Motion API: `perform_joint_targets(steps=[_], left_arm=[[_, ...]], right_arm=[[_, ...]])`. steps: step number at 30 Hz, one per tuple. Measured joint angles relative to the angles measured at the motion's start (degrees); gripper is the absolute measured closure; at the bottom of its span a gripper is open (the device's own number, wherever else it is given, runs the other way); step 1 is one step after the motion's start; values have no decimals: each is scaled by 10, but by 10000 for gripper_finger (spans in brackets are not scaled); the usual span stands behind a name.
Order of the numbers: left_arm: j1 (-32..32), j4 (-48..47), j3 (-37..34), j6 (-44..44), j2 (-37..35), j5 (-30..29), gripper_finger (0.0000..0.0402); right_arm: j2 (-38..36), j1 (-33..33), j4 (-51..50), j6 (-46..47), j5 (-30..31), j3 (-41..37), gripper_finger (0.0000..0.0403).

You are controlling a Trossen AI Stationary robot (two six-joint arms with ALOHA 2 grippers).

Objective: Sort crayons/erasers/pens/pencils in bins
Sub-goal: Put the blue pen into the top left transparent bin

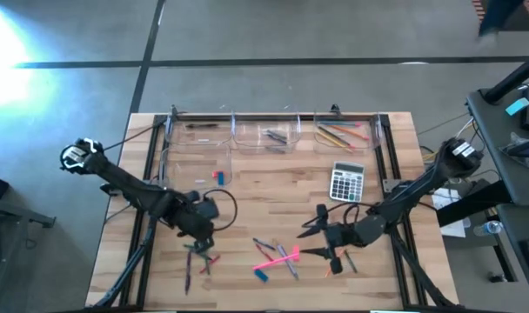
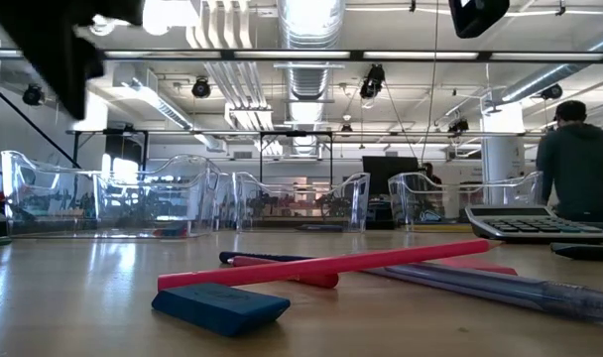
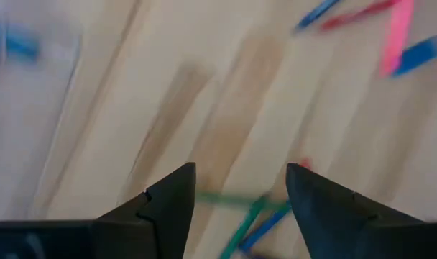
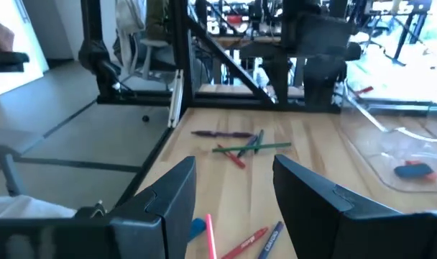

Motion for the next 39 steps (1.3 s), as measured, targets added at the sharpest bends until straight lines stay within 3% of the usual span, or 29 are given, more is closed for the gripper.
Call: perform_joint_targets(steps=[7,12,19,25,31,39], left_arm=[[-57,8,-86,-141,-13,20,199],[-96,77,-127,-202,-13,20,199],[-123,140,-163,-187,-13,23,199],[-143,165,-158,-153,-10,70,199],[-188,167,-157,-332,-7,61,199],[-261,197,-152,-447,57,50,199]], right_arm=[[41,0,-1,-6,-1,42,227],[56,0,-3,-1,-2,57,227],[73,4,-5,21,-2,60,227],[72,6,-4,20,-2,60,227],[71,6,-6,20,-2,60,227],[70,7,-6,31,-2,60,227]])
